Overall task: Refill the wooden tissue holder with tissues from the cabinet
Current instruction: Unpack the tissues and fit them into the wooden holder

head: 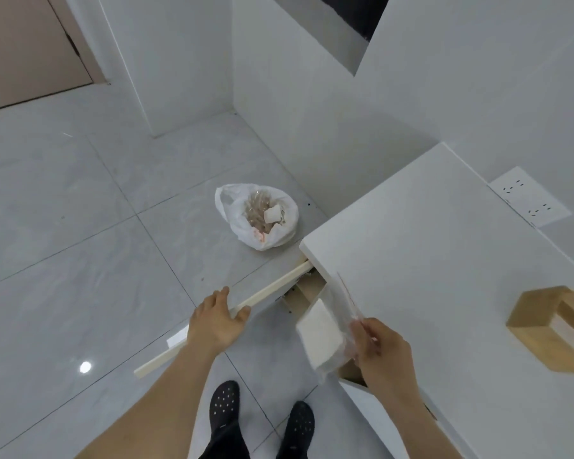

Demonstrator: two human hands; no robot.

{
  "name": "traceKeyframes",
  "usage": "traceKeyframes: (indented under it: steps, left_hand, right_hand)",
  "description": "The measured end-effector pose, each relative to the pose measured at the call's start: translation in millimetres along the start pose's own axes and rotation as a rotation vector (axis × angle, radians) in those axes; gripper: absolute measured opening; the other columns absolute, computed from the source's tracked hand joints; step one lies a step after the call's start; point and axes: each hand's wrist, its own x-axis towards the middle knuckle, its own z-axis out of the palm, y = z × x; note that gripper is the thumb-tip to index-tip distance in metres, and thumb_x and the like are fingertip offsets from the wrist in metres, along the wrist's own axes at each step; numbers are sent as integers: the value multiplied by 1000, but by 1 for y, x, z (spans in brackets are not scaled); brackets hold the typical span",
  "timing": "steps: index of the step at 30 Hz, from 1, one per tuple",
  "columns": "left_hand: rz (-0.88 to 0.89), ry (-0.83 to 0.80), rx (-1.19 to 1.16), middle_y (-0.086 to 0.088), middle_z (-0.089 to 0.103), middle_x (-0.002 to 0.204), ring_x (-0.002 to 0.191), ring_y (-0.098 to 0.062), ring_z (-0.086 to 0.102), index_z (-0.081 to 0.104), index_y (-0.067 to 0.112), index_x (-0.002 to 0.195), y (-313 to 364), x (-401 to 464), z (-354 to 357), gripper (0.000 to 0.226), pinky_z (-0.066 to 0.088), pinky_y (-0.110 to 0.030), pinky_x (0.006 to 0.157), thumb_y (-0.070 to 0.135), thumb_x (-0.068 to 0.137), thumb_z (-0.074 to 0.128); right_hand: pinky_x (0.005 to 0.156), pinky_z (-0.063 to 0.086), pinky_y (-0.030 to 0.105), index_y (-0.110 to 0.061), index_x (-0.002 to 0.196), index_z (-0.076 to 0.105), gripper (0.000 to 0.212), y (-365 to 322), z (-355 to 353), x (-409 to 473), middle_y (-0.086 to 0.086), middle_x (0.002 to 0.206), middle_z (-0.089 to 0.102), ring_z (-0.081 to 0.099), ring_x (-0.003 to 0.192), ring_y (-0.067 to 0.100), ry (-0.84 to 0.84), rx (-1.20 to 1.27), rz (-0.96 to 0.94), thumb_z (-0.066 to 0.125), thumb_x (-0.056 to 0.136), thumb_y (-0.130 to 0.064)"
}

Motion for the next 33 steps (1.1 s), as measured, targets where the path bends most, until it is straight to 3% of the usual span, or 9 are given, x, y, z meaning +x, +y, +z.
traceKeyframes:
  steps: [2,4,9,14,18,21,25,30,33]
  left_hand:
    - [-16,-86,22,-6,34,163,148,-30,35,23,22,160,0,2,7,79,30,-42,120,63,96,42]
    - [-6,-94,86,-6,41,158,144,-29,40,27,22,158,2,0,13,77,34,-42,115,62,95,43]
    - [-26,-133,102,-6,42,153,137,-30,44,27,20,156,14,-13,23,71,40,-42,109,49,94,46]
    - [-42,-173,98,-6,50,139,120,-30,56,29,18,152,25,-34,51,68,49,-44,100,44,92,47]
    - [-83,-233,62,-8,50,144,126,-35,54,31,15,151,46,-53,80,64,43,-38,96,41,94,46]
    - [-141,-297,-86,-9,59,132,117,-32,60,42,15,141,60,-64,105,63,49,-45,103,43,86,46]
    - [-218,-402,-417,-3,59,116,106,-22,58,43,17,145,95,-80,145,50,51,-43,105,20,96,48]
    - [-245,-446,-612,0,61,110,123,-25,59,38,15,149,150,-98,187,51,50,-41,108,10,99,48]
    - [-228,-444,-465,-3,60,102,111,-24,63,52,16,123,176,-103,198,25,53,-33,85,10,99,47]
  right_hand:
    - [68,52,35,-26,77,67,21,5,0,-6,-4,75,69,64,70,21,17,23,30,62,98,-26]
    - [77,60,44,-22,84,71,18,7,-2,-12,-3,85,72,70,80,24,35,48,65,62,98,-27]
    - [70,64,52,-17,78,71,25,12,-16,-22,6,64,68,72,67,32,65,153,123,60,100,-25]
    - [71,65,56,-24,96,71,13,30,-29,-31,5,65,70,70,68,32,111,341,194,61,99,-16]
    - [71,61,60,-21,95,68,12,47,-45,-39,15,65,66,60,58,28,125,375,219,60,100,-15]
    - [71,63,56,-18,89,70,14,65,-62,-44,13,63,63,60,61,24,129,426,262,62,100,-18]
    - [73,67,44,-10,88,73,12,85,-100,-51,8,74,67,66,76,22,170,662,382,64,96,-12]
    - [69,66,40,-5,88,74,13,118,-153,-54,17,97,74,75,86,34,217,794,428,64,95,-8]
    - [66,64,36,-4,90,74,12,133,-179,-52,18,92,74,77,85,36,218,852,432,66,95,-10]
